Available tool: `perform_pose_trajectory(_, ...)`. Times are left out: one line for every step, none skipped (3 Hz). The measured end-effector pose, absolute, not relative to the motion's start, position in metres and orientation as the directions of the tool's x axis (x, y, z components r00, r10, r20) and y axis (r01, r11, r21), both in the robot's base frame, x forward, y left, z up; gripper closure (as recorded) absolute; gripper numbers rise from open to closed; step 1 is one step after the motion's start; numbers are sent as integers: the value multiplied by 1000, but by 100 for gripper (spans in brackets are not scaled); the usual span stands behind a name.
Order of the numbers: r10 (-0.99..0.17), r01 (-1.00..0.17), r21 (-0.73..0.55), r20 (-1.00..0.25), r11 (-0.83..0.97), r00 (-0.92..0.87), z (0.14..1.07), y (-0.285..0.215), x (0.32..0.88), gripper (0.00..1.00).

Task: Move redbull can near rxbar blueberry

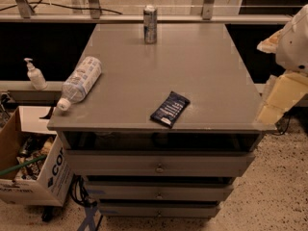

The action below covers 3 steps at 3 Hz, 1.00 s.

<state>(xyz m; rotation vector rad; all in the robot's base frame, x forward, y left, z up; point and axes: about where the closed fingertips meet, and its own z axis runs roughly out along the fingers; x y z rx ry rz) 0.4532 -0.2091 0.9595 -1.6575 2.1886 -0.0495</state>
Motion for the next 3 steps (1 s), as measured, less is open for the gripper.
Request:
perform_pose_trajectory(-902,-907,-270,-378,325,-211,930,-191,487,0)
perform_pose_trajectory(-843,-890,-269,-500,368,-197,910,-178,528,0)
perform_pose_trajectory(-749,-871,-251,-638,421,-178,901,-165,573,0)
